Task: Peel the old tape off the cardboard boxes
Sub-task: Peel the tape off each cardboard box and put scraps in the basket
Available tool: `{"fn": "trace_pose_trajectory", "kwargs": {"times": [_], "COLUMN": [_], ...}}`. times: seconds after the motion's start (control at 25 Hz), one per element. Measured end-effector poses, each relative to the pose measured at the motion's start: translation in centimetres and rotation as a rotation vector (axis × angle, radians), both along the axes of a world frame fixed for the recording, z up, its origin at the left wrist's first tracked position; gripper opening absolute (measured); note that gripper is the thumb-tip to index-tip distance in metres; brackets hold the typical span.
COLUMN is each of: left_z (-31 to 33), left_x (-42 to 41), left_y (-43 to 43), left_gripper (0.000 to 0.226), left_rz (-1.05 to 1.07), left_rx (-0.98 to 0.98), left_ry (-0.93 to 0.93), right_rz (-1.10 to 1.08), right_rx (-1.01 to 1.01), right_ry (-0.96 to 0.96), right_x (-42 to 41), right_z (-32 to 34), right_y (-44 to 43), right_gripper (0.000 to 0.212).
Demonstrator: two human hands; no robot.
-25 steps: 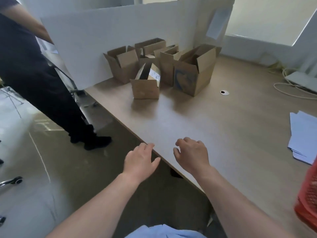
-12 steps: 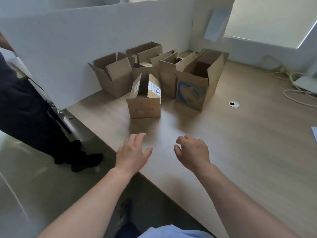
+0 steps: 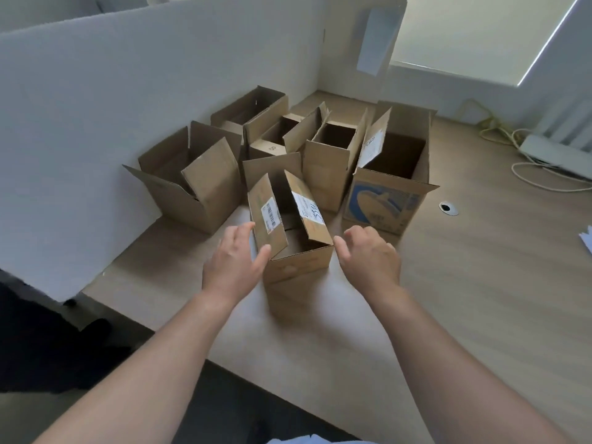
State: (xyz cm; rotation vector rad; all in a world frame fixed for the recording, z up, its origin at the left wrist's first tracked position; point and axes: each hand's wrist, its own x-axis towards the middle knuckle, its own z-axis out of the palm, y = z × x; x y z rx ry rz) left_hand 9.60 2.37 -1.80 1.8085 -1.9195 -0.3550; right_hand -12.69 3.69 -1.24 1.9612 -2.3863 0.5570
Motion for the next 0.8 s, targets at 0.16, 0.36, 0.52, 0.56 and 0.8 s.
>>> {"fn": "trace_pose_trajectory", "kwargs": {"times": [0.16, 0.36, 0.52, 0.56, 0.8], "left_z": [-0.3, -0.9, -0.9, -0.9, -0.2], "left_x": [-0.6, -3.0, -3.2, -2.8, -1.5], "left_y": [-5.3, -9.2, -9.8, -10.2, -10.2], "left_gripper": [0.067, 0.095, 0.091, 0.086, 0.031], "left_rz": [-0.074, -0.064, -0.035, -0.021, 0.140], "left_rx": [0.054, 0.211, 0.369, 0.401, 0.669], "left_ry": [-0.020, -0.096, -0.030, 0.041, 0.687], "right_rz": [-0.075, -0.104, -0.059, -0.050, -0.174], "right_rx": [0.140, 0.472, 0.555, 0.516, 0.352], "right_ry": [0.003, 0.044, -0.019, -0.027, -0.040], "right_x": [2.2, 3.6, 3.8, 3.7, 0.6], "right_z": [0.6, 0.2, -0.1, 0.1, 0.4], "right_y": [-4.4, -7.7, -8.0, -8.0, -7.1], "right_gripper": [0.040, 0.056, 0.041, 0.034, 0.027]}}
